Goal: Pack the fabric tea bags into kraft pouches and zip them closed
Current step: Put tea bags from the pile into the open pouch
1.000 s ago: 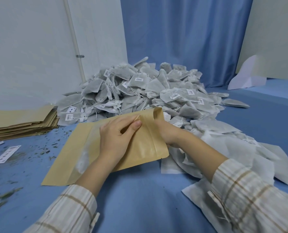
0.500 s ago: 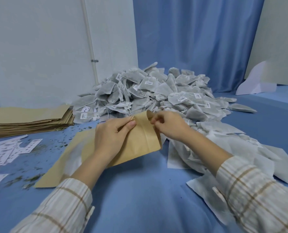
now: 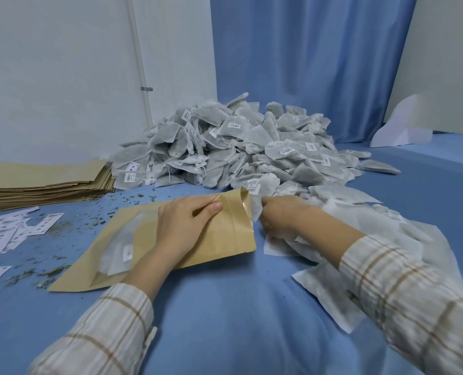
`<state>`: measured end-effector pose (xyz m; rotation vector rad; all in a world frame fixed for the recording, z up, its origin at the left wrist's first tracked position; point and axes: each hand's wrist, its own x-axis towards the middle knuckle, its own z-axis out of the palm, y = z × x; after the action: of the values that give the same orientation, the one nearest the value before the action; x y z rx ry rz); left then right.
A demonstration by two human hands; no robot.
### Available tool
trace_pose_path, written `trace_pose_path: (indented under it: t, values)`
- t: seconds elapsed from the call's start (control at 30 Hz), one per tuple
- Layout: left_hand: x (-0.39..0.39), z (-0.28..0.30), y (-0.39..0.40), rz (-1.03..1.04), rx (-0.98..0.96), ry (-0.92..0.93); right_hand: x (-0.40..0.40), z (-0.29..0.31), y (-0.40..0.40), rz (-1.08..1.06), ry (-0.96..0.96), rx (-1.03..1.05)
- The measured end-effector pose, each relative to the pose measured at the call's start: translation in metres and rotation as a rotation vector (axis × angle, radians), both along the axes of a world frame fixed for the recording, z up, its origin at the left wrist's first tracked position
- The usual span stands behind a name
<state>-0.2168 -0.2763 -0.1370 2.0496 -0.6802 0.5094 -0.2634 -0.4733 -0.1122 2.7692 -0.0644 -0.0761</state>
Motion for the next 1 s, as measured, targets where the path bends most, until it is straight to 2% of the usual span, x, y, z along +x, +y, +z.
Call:
trace_pose_path:
  t: [0.03,0.1,0.2,0.27,0.33,0.4,0.53,0.67,0.73,0.83,0.93,1.0]
  values:
    - [0.000,0.000,0.001,0.004,0.001,0.001,0.003,0.000,-0.001,0.024,-0.029,0.021]
    - [0.002,0.000,0.002,0.020,0.001,-0.007,0.009,0.001,-0.006,0.040,-0.162,0.220]
    - [0.004,-0.002,0.005,0.079,-0.029,-0.037,0.014,0.006,-0.010,0.053,-0.590,0.546]
    - [0.005,-0.002,0.007,0.125,-0.040,-0.053,0.014,0.010,-0.010,-0.076,-0.829,0.727]
    - [0.007,-0.003,0.008,0.165,-0.039,-0.081,0.013,0.013,-0.009,-0.210,-0.933,0.929]
    - [0.009,-0.003,0.008,0.197,-0.046,-0.087,0.013,0.013,-0.006,-0.247,-0.912,1.060]
    - [0.010,-0.003,0.008,0.219,-0.035,-0.089,0.016,0.015,0.008,-0.241,-0.755,1.478]
    - [0.010,-0.004,0.013,0.225,-0.035,-0.087,0.022,0.029,0.011,-0.330,-0.826,1.862]
    - [0.010,-0.001,0.016,0.243,-0.058,-0.094,0.023,0.029,0.013,-0.328,-0.786,1.882]
    - [0.010,0.005,0.017,0.229,-0.117,-0.110,0.021,0.016,0.030,-0.239,-0.550,1.877]
    - [0.001,0.009,0.010,0.130,-0.135,-0.140,0.025,0.009,0.052,-0.186,-0.393,1.653]
    - [-0.006,0.010,0.003,0.067,-0.124,-0.164,0.032,0.014,0.061,-0.238,-0.385,1.644]
